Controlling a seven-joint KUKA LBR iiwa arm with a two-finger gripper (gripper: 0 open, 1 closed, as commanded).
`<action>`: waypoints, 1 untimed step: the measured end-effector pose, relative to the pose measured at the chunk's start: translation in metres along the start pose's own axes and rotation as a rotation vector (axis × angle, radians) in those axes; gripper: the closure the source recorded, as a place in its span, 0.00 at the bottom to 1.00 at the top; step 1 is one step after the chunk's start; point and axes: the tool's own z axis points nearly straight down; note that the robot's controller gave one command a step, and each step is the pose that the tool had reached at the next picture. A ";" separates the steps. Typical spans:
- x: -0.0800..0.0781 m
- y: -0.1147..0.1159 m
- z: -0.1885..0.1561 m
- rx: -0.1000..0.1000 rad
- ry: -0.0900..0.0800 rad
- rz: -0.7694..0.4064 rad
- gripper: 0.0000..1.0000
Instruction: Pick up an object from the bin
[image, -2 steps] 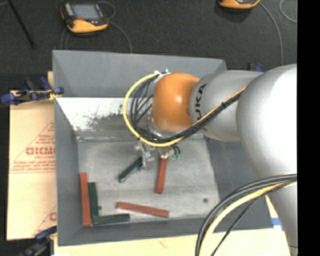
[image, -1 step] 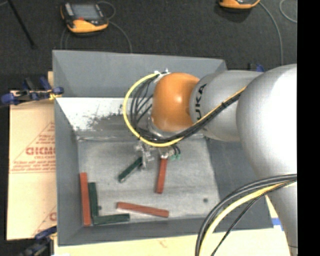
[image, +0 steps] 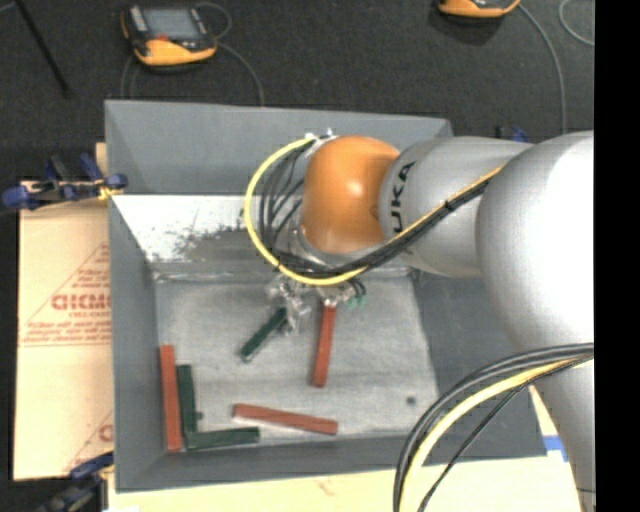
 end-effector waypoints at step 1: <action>-0.012 0.005 -0.047 -0.002 0.002 -0.108 1.00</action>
Offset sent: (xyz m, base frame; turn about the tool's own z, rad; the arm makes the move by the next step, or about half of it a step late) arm -0.0628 -0.0352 0.0091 -0.1646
